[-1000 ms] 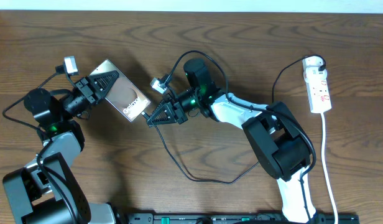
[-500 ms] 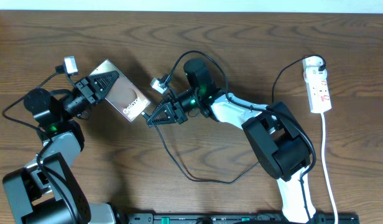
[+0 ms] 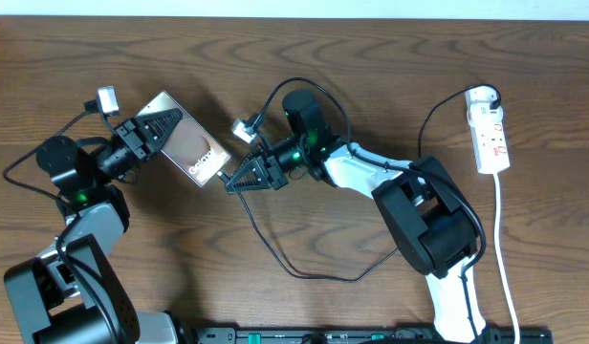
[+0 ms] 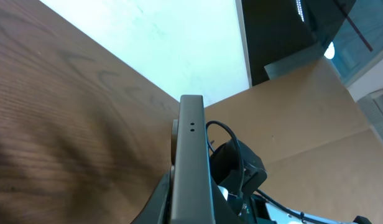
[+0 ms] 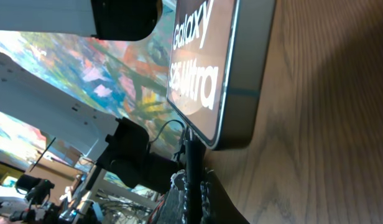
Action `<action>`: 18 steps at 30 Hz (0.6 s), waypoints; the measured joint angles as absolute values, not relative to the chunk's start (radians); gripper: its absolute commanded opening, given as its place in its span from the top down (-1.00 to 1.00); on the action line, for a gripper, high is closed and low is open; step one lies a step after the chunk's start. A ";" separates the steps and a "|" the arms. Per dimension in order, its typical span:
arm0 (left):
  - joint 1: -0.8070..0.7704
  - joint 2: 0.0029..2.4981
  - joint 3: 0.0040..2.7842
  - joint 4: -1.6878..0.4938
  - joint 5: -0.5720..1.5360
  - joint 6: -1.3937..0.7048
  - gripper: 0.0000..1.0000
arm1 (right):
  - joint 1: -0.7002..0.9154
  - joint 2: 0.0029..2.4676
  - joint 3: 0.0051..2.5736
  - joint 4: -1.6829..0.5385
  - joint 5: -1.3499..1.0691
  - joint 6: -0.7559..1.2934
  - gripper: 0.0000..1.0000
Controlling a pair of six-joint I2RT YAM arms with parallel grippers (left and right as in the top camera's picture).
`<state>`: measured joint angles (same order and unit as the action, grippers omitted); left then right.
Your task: Plug charger to phone and switch on socket
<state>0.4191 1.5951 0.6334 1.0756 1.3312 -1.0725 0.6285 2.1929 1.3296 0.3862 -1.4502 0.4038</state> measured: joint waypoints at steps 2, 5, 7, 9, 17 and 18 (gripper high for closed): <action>0.419 1.595 0.633 1.076 1.328 -1.073 0.85 | 0.629 2.193 1.330 0.387 -1.445 0.410 0.98; 0.419 1.595 0.633 1.076 1.327 -1.073 0.85 | 0.629 2.193 1.330 0.393 -1.443 0.414 0.97; 0.420 1.595 0.633 1.078 1.324 -1.073 0.85 | 0.629 2.193 1.330 0.411 -1.441 0.421 0.97; 0.424 1.595 0.633 1.079 1.320 -1.073 0.85 | 0.629 2.193 1.329 0.427 -1.439 0.432 0.97; 0.425 1.595 0.633 1.079 1.316 -1.063 0.85 | 0.629 2.195 1.329 0.442 -1.439 0.456 0.98; 0.425 1.595 0.633 1.079 1.317 -1.061 0.85 | 0.628 2.195 1.329 0.442 -1.439 0.457 0.97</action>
<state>0.4248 1.5951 0.6334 1.0790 1.3167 -1.0615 0.6285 2.1948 1.3293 0.4423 -1.4391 0.4568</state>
